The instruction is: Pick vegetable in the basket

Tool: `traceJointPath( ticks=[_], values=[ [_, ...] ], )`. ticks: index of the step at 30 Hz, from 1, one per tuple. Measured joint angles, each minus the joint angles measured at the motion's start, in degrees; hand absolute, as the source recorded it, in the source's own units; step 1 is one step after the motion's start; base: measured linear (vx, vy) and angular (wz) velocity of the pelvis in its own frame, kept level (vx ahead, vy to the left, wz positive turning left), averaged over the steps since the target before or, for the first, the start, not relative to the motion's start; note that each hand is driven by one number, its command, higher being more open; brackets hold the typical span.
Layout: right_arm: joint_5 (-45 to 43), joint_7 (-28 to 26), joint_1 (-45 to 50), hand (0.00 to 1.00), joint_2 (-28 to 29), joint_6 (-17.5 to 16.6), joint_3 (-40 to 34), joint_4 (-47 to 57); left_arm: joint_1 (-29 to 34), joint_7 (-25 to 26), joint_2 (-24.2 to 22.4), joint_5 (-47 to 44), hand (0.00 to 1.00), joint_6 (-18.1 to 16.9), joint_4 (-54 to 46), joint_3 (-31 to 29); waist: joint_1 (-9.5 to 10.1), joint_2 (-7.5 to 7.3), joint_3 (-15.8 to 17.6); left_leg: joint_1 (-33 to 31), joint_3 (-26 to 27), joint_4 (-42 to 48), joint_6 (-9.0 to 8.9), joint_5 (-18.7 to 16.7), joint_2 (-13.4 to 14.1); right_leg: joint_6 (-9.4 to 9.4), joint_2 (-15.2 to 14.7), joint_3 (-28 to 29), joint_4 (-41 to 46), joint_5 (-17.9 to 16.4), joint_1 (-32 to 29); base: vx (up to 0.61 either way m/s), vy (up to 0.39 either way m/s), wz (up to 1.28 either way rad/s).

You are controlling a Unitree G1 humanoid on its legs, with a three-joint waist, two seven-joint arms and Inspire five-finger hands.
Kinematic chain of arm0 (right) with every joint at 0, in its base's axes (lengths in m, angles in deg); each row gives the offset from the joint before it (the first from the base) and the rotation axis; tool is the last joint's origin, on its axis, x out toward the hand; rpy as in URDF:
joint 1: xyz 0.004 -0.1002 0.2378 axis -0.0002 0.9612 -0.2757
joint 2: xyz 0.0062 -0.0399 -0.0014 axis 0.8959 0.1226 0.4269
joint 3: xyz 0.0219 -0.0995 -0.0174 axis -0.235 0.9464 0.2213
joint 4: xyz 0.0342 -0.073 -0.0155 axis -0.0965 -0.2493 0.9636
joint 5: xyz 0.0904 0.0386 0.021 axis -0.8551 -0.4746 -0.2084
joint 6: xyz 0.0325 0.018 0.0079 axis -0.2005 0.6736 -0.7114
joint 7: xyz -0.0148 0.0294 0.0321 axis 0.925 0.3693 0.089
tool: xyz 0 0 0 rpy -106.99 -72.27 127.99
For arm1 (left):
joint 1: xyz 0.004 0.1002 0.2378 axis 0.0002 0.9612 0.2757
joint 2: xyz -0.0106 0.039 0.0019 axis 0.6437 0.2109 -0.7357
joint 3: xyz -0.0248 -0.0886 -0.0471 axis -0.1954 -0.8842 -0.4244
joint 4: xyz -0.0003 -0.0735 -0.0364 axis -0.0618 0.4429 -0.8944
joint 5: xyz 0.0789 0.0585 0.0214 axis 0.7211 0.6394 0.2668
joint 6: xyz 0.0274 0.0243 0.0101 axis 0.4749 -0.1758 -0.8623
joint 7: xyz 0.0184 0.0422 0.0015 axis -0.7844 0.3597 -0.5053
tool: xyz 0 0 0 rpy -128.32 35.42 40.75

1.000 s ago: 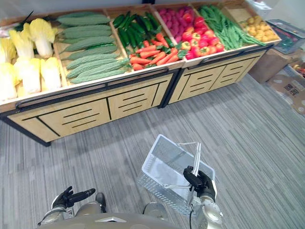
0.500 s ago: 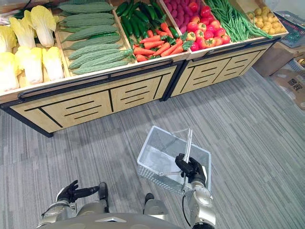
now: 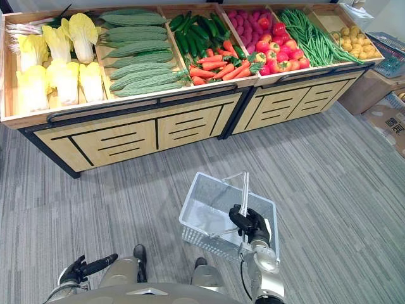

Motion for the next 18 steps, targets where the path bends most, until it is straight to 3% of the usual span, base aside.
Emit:
traceJointPath(
  ticks=[3,8,10,13,14,15,16,18],
  values=[
    [0.16,0.02,-0.20,0.00,-0.74,0.02,1.02,0.03,0.00,0.08,0.07,-0.91,1.00,0.01,-0.48,-1.30,0.78,0.37,-0.02,-1.60,0.53,6.12,0.22,-4.52,0.92,0.19,-0.22,0.08,0.22,0.00,0.58,0.11,0.112,-0.14],
    [0.16,0.22,-0.83,0.00,-1.53,0.38,1.22,0.20,0.71,0.69,0.03,-0.96,1.00,0.04,-0.72,-2.82,1.21,0.72,-0.06,-2.44,0.99,14.36,0.54,-10.35,2.87,4.00,0.09,0.32,2.19,-0.90,1.93,0.18,0.099,-0.15],
    [0.17,0.23,-1.42,0.00,-2.49,0.47,1.63,0.20,0.75,0.83,-0.10,-0.96,1.00,0.09,-1.60,-2.86,1.07,0.80,-0.05,-2.64,0.52,15.73,0.89,-11.77,2.94,4.16,0.09,-0.15,3.90,-0.99,1.94,0.24,0.109,-0.02],
    [0.16,0.57,-1.20,0.00,-3.19,0.47,1.65,0.21,0.68,0.84,-0.08,-0.95,1.00,0.04,-2.57,-2.78,0.63,0.88,-0.03,-0.25,-1.10,15.50,1.06,-13.22,2.29,4.10,-0.71,-1.63,14.95,-0.94,-0.42,0.20,0.103,0.31],
    [0.16,0.56,-0.80,0.00,-3.24,0.47,1.66,0.25,0.70,0.83,0.04,-0.95,1.00,0.04,-2.63,-2.77,0.52,0.57,-0.03,1.45,-1.85,15.46,1.58,-13.86,1.62,3.53,-1.63,-1.61,22.77,-0.36,-2.31,0.22,0.085,0.58],
    [0.16,0.57,-0.48,0.00,-3.29,0.48,1.70,0.27,0.73,0.83,0.04,-0.93,1.00,0.06,-2.62,-2.75,0.51,0.62,0.07,3.11,-3.08,15.45,2.04,-14.67,1.20,1.89,-2.18,-1.18,31.03,2.46,-4.83,0.27,0.092,0.66],
    [0.15,0.42,-0.18,0.00,-3.26,0.47,1.81,0.28,0.82,0.87,0.15,-0.93,1.00,0.10,-2.63,-2.68,0.29,1.21,0.45,4.47,-3.95,15.00,2.80,-15.20,1.01,1.68,-2.32,-0.23,37.16,3.64,-7.43,0.28,0.067,0.58],
    [0.15,-0.06,0.00,0.00,-3.06,0.49,2.33,0.28,0.88,1.11,0.92,-0.92,1.00,0.20,-2.13,-2.64,0.25,0.91,0.44,7.02,-5.45,13.73,3.07,-15.34,0.58,0.23,-1.77,0.54,44.27,-0.74,-10.84,0.23,0.019,0.49]
  ],
)
